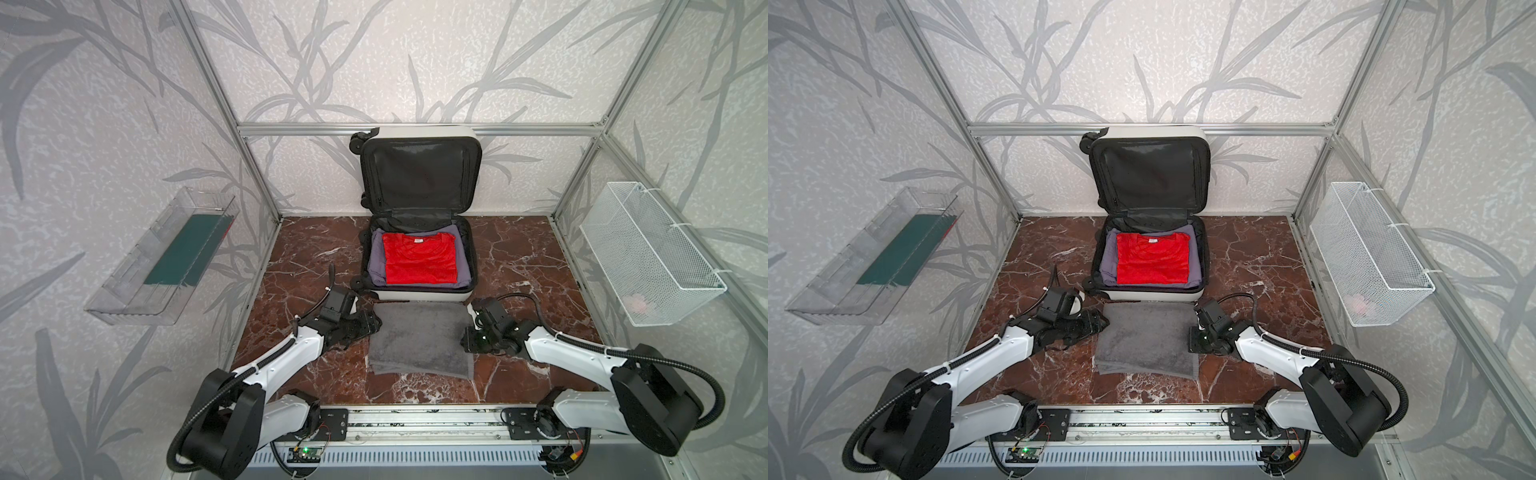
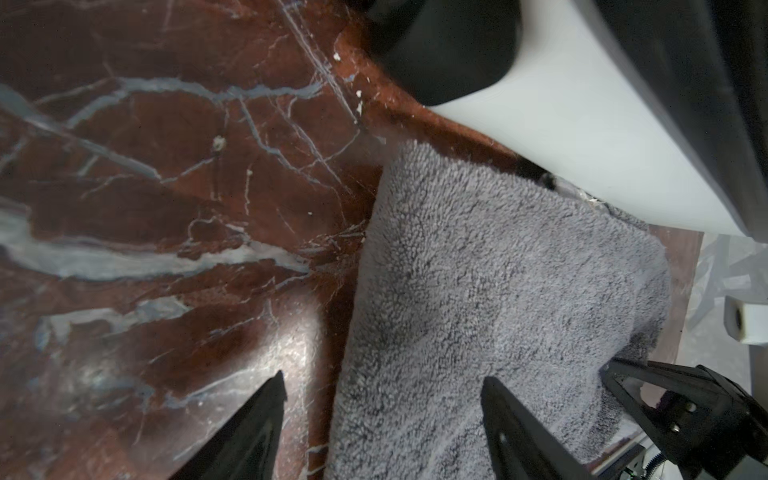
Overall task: Pack the luggage
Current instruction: 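Grasp the towel with both grippers and lift it toward the suitcase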
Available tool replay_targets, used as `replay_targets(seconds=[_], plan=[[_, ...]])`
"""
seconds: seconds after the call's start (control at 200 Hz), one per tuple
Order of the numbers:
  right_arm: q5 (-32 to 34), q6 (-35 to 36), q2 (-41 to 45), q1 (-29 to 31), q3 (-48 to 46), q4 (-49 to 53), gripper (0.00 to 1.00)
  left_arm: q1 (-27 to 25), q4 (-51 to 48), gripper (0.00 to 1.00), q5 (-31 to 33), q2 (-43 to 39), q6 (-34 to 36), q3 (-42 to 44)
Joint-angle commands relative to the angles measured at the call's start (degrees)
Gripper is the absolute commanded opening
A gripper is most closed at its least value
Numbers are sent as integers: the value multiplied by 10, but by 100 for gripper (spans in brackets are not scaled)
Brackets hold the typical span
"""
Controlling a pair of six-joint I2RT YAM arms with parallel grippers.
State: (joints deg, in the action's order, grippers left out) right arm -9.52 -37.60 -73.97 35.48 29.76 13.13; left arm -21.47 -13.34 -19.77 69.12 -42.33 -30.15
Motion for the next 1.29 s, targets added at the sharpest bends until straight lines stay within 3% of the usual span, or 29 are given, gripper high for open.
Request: replay_targets(seconds=[0.0,0.115,0.26,0.315,0.42,0.575,0.76,0.91,1.115,1.29], plan=[[12,7,-8,-6,-15,72,0,-10,34,68,-7,27,-3,-4],[11,7,-3,-7,-14,76,0,-23,53,66,-6,58,-4,-4],[10,8,8,-8,-14,84,0,-36,84,48,-12,78,-12,3],[8,8,13,-8,-14,87,0,-41,93,36,-16,76,-17,5],[-2,25,30,-8,-15,95,0,-52,96,0,-16,51,-23,5],[-20,26,82,-8,-11,126,0,-66,45,0,-9,-29,-36,-8],[-34,29,195,-8,7,198,0,-79,-52,0,12,-160,-47,-50],[-24,22,281,-8,47,252,0,-81,-98,0,22,-218,-54,-94],[-9,47,287,-9,147,306,0,-81,-102,0,40,-217,-46,-159],[7,82,211,-19,229,277,0,-76,-121,0,73,-135,22,-257]])
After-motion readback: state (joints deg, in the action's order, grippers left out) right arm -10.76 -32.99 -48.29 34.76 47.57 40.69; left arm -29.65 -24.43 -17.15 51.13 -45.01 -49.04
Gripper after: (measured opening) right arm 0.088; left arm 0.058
